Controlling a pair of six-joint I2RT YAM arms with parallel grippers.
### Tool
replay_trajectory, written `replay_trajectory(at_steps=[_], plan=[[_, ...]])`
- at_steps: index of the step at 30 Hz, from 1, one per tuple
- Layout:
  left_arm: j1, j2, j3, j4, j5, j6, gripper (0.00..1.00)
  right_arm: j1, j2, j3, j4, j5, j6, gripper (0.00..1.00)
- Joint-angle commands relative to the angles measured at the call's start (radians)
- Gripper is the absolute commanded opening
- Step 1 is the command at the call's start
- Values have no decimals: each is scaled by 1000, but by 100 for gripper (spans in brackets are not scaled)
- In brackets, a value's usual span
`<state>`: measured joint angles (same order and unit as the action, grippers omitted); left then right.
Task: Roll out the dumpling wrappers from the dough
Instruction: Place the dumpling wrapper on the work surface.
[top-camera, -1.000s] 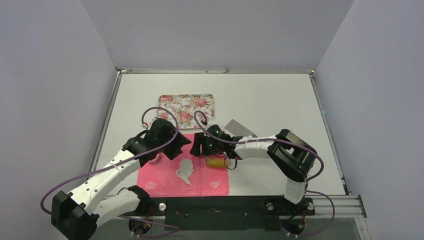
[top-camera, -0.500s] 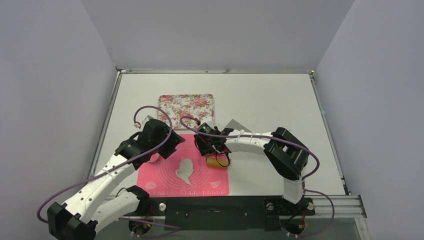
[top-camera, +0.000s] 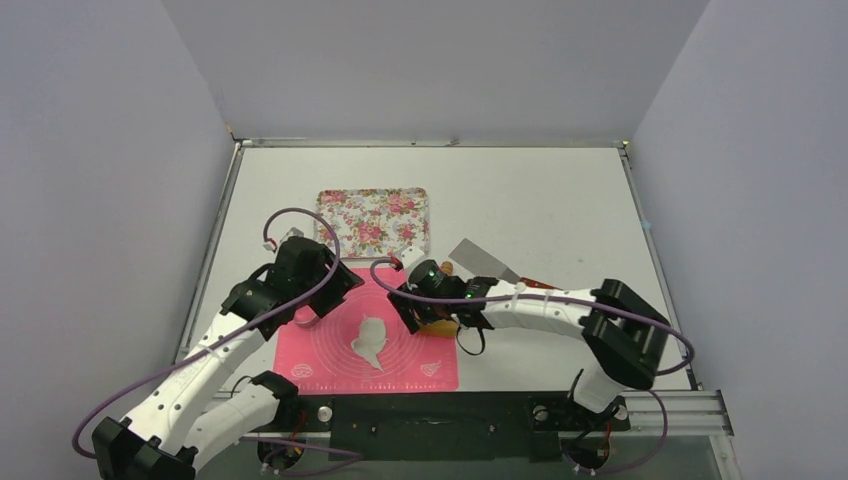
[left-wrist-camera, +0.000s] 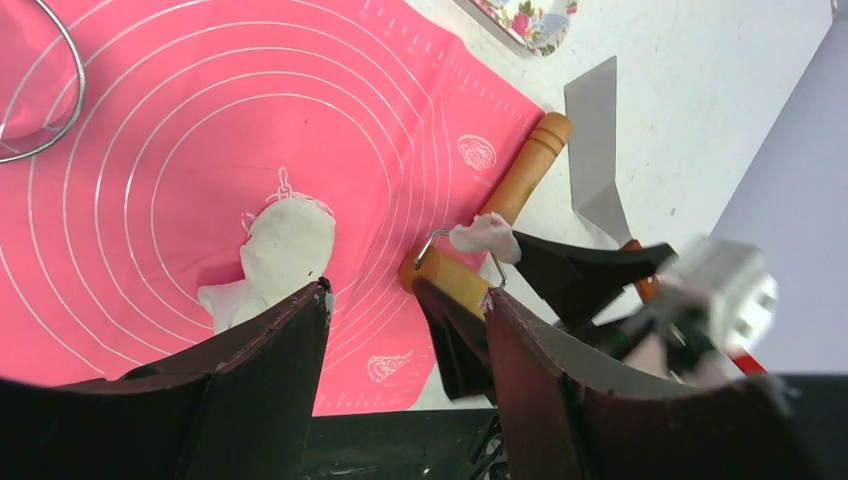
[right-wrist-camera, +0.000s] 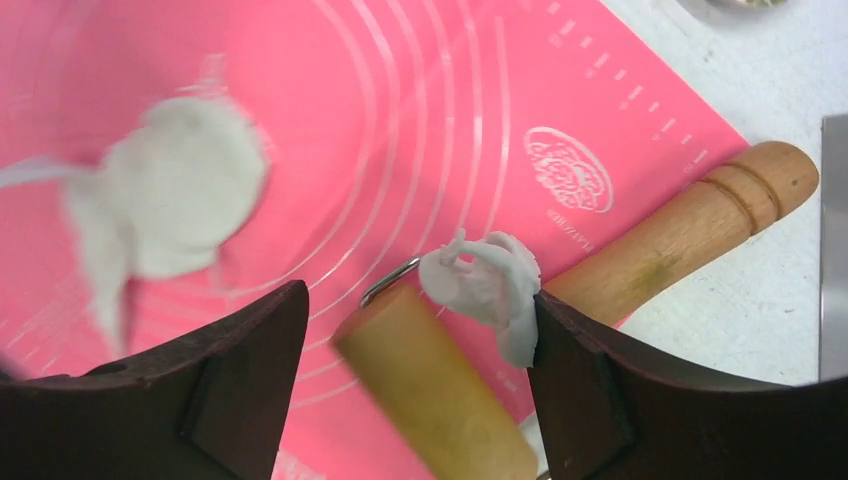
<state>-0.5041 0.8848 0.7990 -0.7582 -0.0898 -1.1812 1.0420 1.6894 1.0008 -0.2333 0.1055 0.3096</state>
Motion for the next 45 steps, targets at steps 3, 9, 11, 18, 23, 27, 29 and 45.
replay_trajectory(at_steps=[3, 9, 11, 18, 23, 27, 29, 45], plan=[[12, 26, 24, 148, 200, 122, 56, -14, -231, -137, 295, -312, -129, 73], [-62, 77, -10, 392, 399, 203, 56, -43, -261, -152, 346, -475, -166, 73], [-114, 103, 16, 379, 363, 249, 56, -61, -255, -131, 338, -540, -164, 73], [-203, 163, 92, 254, 244, 345, 56, -119, -231, -35, 295, -670, -16, 90], [-206, 171, 113, 189, 162, 373, 56, -141, -225, 0, 338, -723, 105, 91], [-206, 193, 115, 193, 154, 373, 56, -141, -227, 26, 345, -782, 186, 91], [-206, 198, 108, 229, 190, 368, 56, -140, -231, 28, 354, -798, 215, 92], [-174, 209, 110, -4, -34, 363, 56, -151, -325, 4, 277, -730, 216, 92]])
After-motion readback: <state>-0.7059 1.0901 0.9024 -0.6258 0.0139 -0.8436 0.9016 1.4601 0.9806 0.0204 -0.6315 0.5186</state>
